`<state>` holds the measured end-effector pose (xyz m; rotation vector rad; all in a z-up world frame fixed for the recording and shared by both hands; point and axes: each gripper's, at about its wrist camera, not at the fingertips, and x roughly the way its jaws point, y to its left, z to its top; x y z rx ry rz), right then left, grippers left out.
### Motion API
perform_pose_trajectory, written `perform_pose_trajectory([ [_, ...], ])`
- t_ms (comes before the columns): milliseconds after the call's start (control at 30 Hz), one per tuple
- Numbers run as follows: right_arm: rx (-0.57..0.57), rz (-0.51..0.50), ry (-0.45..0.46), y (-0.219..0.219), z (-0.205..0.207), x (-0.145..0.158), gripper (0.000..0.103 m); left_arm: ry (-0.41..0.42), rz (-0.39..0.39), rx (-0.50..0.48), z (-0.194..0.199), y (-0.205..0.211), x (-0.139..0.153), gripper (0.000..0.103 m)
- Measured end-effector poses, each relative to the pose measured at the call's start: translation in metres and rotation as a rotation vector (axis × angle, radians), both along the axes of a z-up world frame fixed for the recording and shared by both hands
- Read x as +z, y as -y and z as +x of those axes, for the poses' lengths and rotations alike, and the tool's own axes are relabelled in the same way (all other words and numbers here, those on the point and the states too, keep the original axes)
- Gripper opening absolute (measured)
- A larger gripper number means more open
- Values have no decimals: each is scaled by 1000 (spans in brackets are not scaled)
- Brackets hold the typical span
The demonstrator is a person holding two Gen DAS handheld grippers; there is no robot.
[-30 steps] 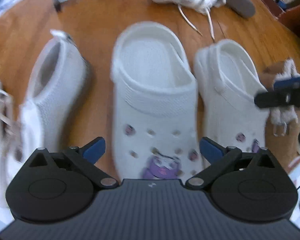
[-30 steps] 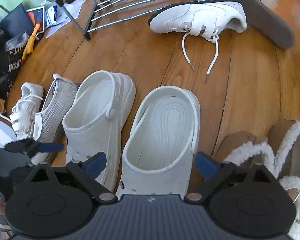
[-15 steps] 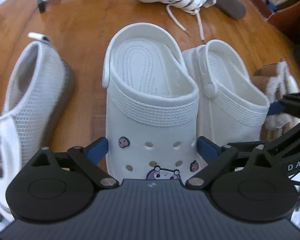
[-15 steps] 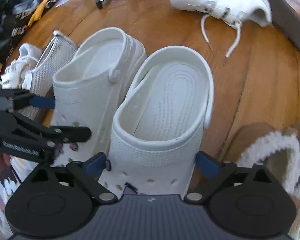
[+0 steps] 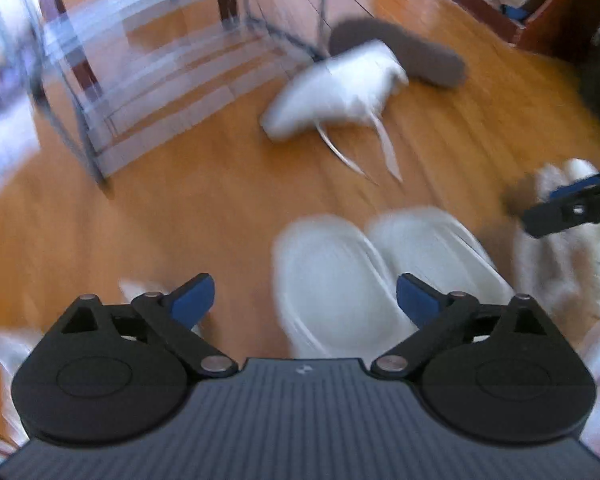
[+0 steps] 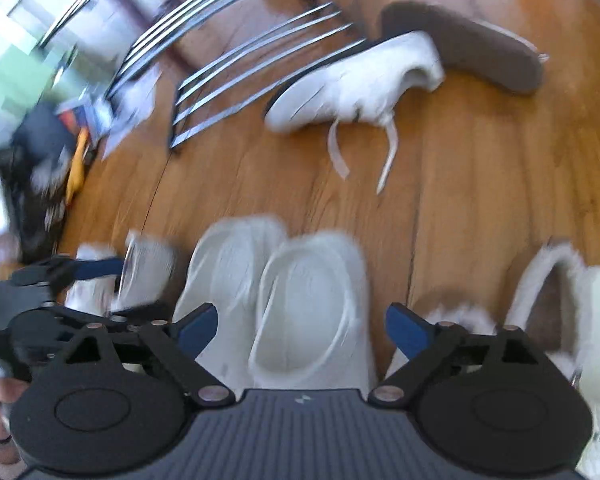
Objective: Organize scattered shoes
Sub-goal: 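Reach the left tool to the white lace-up sneaker by the rack and grasp it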
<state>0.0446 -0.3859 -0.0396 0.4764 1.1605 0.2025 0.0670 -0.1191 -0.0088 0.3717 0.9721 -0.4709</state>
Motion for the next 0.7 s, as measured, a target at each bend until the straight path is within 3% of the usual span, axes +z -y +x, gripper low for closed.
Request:
perform_pose_trajectory([
  [133,-89,28,131,23,51,-1,92,118,133,-69,54,31,-19,103],
  [233,-121,89,201,45,95,-21,91,128,186,-134,102,50,-51,103],
  [300,-119,124,155,57,129,-44,85,105,160,-141,118,51,-57,103],
  [433,-130,151,61,73,164,-64,85,52,80,-165,143,60,-71,103],
  [600,-43,117,-30,64,195,-78,86,4,76,-179,167,76,-101,102],
  [667,-14,88,-48,56,202,-85,89,-4,53,-169,175,78,-110,97],
  [700,-4,72,-45,53,206,-90,89,-24,38,-160,180,78,-115,83],
])
